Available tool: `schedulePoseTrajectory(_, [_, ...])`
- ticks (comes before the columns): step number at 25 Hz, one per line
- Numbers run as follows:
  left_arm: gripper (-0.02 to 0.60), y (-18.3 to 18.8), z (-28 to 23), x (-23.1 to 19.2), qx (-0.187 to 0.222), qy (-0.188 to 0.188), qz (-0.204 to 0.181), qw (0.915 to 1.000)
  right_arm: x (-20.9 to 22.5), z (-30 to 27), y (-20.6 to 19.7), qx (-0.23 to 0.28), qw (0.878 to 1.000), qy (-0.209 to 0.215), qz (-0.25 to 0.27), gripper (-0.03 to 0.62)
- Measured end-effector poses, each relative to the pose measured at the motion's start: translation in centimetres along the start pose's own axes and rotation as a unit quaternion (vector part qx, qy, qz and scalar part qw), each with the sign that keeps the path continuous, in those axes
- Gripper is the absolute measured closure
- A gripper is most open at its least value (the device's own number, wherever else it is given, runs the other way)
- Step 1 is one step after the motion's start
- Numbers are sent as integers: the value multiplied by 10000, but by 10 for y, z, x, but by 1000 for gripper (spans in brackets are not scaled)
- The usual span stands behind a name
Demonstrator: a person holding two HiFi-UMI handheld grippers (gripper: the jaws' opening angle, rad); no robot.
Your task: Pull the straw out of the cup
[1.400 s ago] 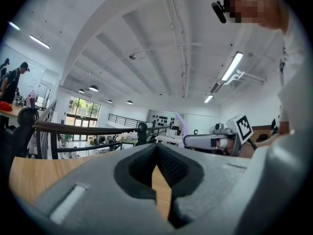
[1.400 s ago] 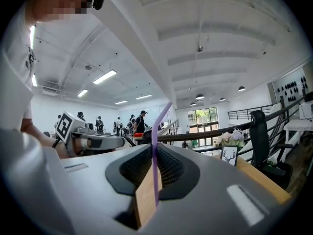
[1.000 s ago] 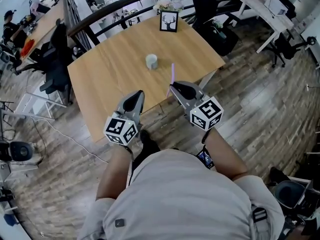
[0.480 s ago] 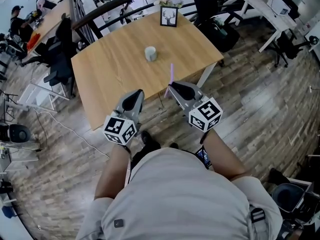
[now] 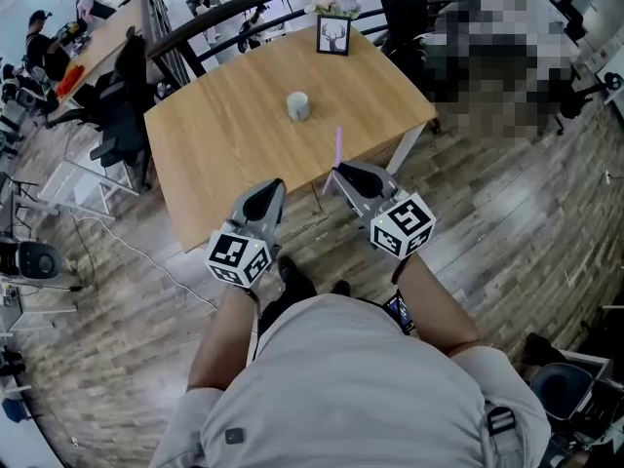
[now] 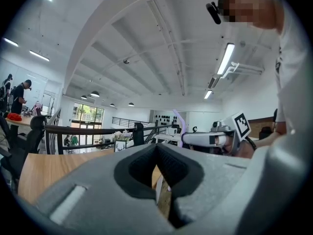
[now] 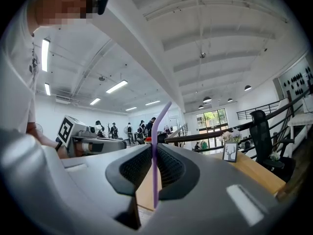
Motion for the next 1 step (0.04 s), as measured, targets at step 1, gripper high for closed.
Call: schedulePoseTrajectory(1, [578, 0, 1, 1, 5, -2, -2, 10000, -1, 1, -1, -9, 10000, -4, -6, 553])
Point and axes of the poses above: the fingertips, and each gripper's own axes: z backward along the fingers, x to its right, y out of its top, the point moved 8 cm from there along z, backward along the fingers, and after that the axes turned 3 degrees about x, right-handed, at the moved point
